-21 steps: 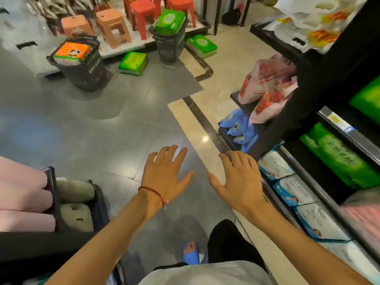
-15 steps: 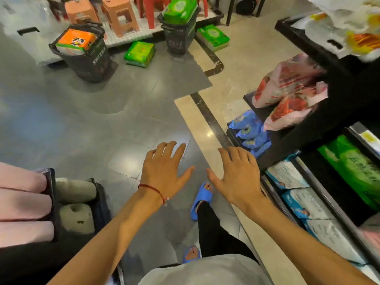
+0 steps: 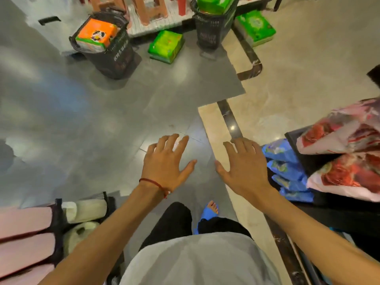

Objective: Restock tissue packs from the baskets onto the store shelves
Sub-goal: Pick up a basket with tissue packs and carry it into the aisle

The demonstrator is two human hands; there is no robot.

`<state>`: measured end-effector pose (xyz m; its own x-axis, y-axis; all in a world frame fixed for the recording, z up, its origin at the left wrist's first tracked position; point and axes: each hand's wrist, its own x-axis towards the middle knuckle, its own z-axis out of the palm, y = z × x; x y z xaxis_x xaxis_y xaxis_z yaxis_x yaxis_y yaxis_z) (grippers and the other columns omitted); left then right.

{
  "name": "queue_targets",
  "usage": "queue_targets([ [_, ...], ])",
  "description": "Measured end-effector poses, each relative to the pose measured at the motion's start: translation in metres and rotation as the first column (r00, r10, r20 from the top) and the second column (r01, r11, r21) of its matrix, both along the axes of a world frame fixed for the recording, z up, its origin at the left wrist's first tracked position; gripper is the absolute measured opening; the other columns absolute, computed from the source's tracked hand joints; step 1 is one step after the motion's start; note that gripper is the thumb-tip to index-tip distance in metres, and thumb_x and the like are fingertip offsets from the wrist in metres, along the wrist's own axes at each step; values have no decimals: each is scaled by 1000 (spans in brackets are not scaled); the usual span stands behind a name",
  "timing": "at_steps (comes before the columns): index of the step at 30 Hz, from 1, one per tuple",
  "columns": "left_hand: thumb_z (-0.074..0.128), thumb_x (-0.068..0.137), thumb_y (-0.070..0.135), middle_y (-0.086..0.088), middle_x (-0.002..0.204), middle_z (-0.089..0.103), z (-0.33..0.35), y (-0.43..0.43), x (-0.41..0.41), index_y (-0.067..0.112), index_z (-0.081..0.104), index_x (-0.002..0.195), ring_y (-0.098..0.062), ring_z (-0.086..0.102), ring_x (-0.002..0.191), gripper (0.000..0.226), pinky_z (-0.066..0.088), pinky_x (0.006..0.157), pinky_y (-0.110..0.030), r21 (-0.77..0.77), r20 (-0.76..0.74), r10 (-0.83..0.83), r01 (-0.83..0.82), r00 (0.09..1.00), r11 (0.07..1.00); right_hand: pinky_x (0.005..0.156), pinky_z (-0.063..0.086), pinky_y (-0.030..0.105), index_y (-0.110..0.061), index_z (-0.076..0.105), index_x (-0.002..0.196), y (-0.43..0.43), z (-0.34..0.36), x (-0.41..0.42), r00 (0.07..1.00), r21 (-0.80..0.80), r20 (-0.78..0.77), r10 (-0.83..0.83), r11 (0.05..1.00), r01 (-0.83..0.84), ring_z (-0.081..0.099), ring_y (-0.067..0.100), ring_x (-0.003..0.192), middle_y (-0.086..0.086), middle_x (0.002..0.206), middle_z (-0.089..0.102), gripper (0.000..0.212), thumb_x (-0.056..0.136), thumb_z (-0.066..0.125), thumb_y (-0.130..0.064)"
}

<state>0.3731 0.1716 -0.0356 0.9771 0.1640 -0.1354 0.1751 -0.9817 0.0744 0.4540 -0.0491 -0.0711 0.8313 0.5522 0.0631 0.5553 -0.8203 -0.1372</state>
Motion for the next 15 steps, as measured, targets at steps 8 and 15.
queue_targets([
  [8,33,94,69,-3,152,49,-17,98,164,27,44,152,-28,47,137,72,44,105,-46,-40,7,40,-39,999,998,107,44,52,-9,69,125,96,-4,177,999,-19,40,2,1000,-1,62,40,118,15,126,68,65,95,38,-57],
  [15,30,93,69,-6,151,50,-12,200,325,24,44,151,-30,47,136,75,44,103,-47,-67,32,-7,9,999,998,112,44,52,-16,69,131,190,3,320,997,-21,26,-78,997,79,60,35,128,12,135,68,62,97,44,-60],
])
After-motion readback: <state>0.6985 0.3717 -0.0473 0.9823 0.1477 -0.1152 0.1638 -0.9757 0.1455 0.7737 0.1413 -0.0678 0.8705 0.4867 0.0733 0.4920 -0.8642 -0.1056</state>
